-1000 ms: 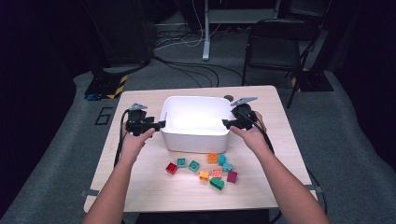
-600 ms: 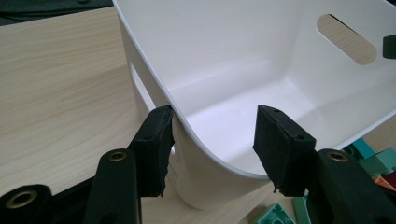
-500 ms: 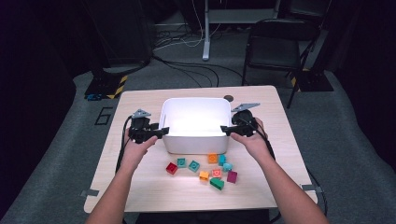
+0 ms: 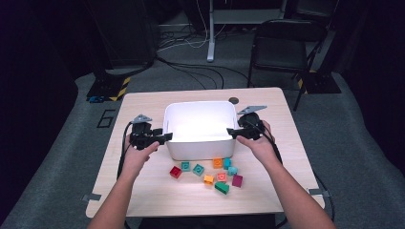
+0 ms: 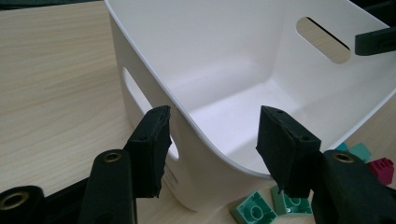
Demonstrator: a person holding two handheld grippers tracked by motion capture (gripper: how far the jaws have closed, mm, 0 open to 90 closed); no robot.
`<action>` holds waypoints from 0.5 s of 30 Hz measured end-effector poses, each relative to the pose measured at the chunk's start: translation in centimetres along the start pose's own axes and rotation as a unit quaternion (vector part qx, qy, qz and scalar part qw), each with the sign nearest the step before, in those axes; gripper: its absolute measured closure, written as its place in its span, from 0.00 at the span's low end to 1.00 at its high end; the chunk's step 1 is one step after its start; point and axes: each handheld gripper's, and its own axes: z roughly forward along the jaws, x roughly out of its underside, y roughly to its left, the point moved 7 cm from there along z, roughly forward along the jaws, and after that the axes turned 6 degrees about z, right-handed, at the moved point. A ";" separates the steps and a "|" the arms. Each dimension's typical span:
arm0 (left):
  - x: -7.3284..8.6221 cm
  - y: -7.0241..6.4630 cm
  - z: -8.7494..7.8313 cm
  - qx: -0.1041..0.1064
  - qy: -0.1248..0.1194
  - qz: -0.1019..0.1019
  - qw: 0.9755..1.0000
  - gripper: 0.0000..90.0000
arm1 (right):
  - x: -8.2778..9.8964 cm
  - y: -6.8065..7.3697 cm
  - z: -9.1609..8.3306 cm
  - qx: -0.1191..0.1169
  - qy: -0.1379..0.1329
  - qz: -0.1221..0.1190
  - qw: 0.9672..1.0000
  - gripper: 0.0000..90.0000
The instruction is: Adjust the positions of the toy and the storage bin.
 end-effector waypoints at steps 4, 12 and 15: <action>-0.5 0.2 -0.4 -0.001 -0.007 0.003 1.000 0.48 | -0.5 -0.1 -1.1 0.014 -0.019 -0.001 1.000 0.40; -1.6 0.8 -3.0 -0.026 -0.036 0.021 0.999 0.46 | -1.2 0.2 -4.6 0.010 -0.074 0.005 0.997 0.41; -1.7 1.0 -3.6 -0.023 -0.044 0.013 0.999 0.46 | -1.0 0.5 -5.3 0.006 -0.078 0.000 0.997 0.43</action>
